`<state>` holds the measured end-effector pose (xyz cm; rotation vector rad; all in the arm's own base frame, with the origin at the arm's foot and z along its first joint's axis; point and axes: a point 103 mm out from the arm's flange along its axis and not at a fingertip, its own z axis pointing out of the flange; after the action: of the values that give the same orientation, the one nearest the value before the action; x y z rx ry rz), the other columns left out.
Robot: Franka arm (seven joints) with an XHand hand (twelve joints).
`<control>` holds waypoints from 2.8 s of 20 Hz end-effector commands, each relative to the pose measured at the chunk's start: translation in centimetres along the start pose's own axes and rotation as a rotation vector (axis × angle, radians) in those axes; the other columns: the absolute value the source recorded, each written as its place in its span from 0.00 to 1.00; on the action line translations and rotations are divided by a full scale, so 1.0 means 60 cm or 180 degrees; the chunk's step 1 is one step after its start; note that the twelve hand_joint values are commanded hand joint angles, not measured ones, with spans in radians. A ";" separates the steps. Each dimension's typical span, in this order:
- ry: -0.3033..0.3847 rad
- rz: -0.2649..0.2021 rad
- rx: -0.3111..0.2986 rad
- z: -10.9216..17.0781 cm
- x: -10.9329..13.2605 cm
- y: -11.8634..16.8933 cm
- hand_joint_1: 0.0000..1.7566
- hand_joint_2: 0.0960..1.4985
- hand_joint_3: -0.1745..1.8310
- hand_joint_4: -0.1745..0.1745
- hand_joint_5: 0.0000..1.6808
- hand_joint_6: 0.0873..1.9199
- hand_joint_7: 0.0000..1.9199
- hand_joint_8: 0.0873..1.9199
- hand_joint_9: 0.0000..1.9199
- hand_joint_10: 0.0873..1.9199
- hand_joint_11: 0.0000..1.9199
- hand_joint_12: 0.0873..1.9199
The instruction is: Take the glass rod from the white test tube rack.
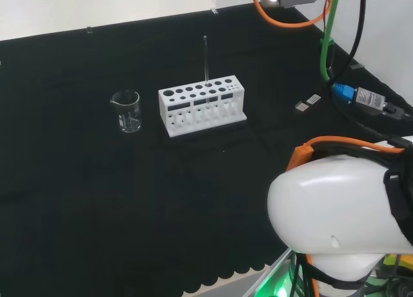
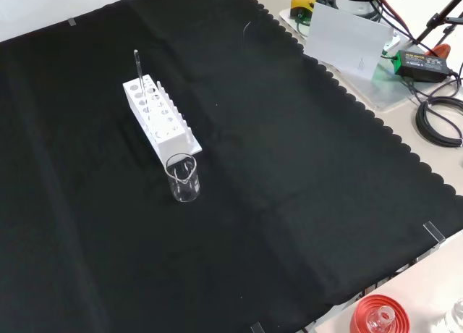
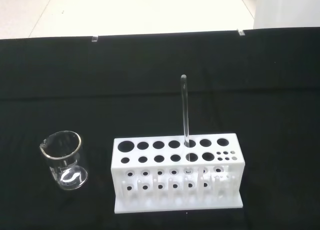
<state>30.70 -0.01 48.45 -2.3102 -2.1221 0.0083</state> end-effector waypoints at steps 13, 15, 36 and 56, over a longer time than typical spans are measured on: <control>-0.0025 0.0242 -0.0093 -0.099 -0.024 -0.118 0.38 0.50 0.33 0.29 0.07 0.00 0.00 0.23 0.00 0.41 0.00 0.64; -0.0032 0.0253 -0.0080 -0.096 -0.027 -0.116 0.38 0.50 0.33 0.29 0.07 0.00 0.00 0.23 0.00 0.42 0.00 0.64; -0.0113 0.0110 0.0033 -0.066 -0.024 -0.043 0.40 0.48 0.36 0.21 0.17 0.00 0.12 0.40 0.22 0.46 0.18 0.74; -0.0076 -0.0346 0.0464 0.036 0.016 0.142 0.38 0.48 0.36 0.18 0.21 0.00 0.16 0.41 0.23 0.44 0.17 0.74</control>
<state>35.81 -0.62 48.15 -2.2036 -2.1173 0.1862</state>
